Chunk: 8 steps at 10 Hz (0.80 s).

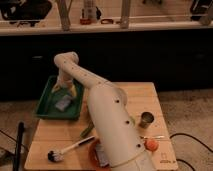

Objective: Place sponge in tray

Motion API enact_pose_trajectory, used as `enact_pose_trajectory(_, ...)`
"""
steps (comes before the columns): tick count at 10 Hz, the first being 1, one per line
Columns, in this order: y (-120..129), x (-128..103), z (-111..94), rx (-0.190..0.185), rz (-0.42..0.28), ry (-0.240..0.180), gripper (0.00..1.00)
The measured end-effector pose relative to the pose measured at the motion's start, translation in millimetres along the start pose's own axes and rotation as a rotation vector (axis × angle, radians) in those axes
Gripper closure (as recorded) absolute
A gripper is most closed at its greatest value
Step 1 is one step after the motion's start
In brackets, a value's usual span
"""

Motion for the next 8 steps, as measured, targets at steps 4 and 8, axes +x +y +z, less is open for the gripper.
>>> enact_pose_trajectory(4, 2.4, -0.2, -8.6, 0.012, -0.003, 0.008, 0.20)
enact_pose_trajectory(8, 8.4, -0.1, -15.6, 0.040, -0.023, 0.006, 0.20)
